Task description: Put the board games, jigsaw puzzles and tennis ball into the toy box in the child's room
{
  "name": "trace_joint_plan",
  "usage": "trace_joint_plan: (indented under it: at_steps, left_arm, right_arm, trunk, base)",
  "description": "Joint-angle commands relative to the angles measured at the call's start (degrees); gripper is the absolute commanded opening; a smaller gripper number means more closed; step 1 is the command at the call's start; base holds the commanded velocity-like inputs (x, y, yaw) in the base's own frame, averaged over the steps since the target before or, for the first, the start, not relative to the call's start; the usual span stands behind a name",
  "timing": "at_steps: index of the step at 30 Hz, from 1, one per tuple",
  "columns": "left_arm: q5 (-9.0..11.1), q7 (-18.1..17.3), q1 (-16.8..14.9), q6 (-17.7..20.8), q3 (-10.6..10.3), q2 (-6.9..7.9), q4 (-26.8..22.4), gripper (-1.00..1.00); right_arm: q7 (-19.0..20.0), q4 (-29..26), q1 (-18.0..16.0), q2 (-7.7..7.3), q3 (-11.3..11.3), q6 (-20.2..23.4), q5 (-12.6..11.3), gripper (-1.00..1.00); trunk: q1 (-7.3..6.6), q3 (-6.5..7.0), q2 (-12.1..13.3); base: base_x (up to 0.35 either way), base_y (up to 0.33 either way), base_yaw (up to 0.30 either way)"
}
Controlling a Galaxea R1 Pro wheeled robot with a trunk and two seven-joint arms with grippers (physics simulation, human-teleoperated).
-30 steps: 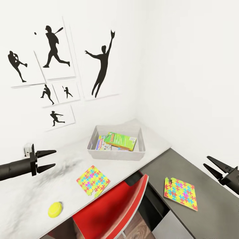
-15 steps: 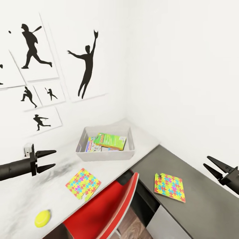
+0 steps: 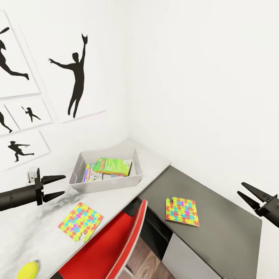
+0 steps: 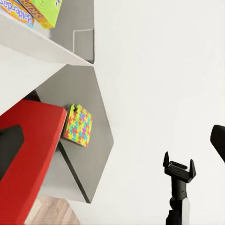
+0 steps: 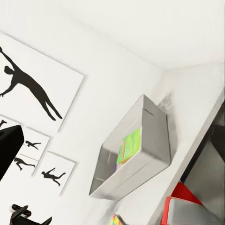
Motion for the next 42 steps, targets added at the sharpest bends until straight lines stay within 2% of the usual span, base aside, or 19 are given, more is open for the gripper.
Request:
trace_joint_plan:
  at_steps: [1,42]
  left_arm:
    - [0.42,0.27,-0.06,0.08,-0.07,0.05,0.01,1.0]
    - [0.22,0.27,-0.05,0.08,-0.09,0.05,0.01,1.0]
  right_arm:
    - [0.2,0.02,-0.07,0.0,-0.05,0.3,0.14,1.0]
    - [0.18,0.33,-0.07,0.05,0.08,0.14,0.27,1.0]
  trunk:
    - [0.03,-0.12,-0.12]
    - [0.03,-0.12,-0.12]
  base:
    - [0.0,0.0,-0.279]
    - [0.0,0.0,-0.279]
